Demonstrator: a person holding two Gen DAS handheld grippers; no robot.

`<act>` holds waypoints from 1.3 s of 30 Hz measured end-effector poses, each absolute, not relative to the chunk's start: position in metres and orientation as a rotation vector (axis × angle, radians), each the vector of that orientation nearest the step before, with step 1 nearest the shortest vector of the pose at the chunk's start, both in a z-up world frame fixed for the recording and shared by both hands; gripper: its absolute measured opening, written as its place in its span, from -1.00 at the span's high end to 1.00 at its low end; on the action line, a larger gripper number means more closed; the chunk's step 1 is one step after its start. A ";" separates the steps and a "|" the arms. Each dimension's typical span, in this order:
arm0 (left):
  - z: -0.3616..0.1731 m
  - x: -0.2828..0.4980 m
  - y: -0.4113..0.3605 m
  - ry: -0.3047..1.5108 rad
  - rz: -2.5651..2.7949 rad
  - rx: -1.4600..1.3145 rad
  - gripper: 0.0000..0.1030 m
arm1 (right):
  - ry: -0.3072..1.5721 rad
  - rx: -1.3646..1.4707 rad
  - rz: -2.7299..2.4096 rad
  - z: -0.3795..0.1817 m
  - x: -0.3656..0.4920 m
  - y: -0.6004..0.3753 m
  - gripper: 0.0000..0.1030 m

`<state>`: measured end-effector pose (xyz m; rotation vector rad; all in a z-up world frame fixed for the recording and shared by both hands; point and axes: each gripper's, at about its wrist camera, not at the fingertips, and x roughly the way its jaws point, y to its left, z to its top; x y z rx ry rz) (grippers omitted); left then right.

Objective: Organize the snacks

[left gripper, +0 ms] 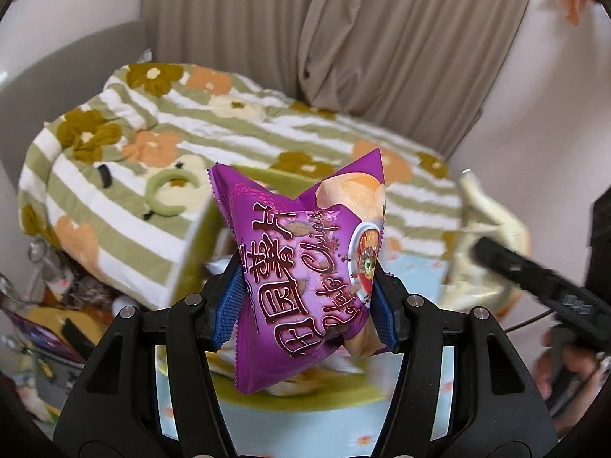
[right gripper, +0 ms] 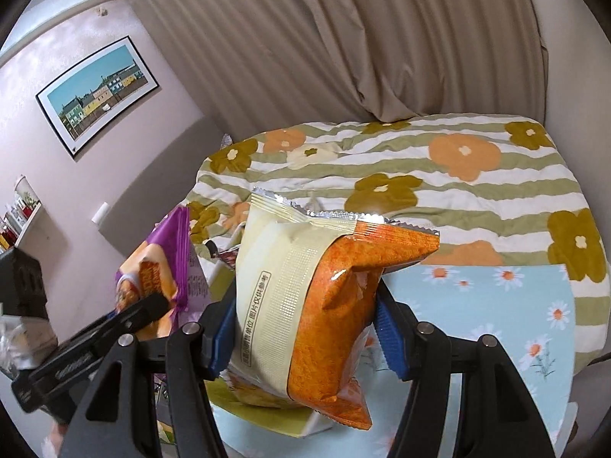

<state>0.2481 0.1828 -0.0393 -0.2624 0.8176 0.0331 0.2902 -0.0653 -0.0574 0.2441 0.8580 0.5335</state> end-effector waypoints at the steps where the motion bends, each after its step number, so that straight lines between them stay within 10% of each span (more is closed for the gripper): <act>1: -0.045 0.253 0.189 0.826 0.030 -0.251 -0.07 | 0.861 0.240 0.531 -0.059 0.290 -0.058 -0.14; 4: -0.066 0.272 0.205 0.875 -0.007 -0.210 -0.09 | 0.876 0.236 0.513 -0.067 0.292 -0.038 -0.14; 10: -0.102 0.293 0.214 0.941 -0.088 -0.178 -0.84 | 0.904 0.238 0.459 -0.087 0.288 -0.016 -0.14; 36: -0.093 0.242 0.240 0.924 -0.006 -0.036 -0.85 | 0.978 0.096 0.402 -0.099 0.300 0.027 -0.19; 39: -0.102 0.244 0.242 0.941 -0.013 -0.040 -0.85 | 1.002 0.080 0.393 -0.111 0.303 0.032 -0.67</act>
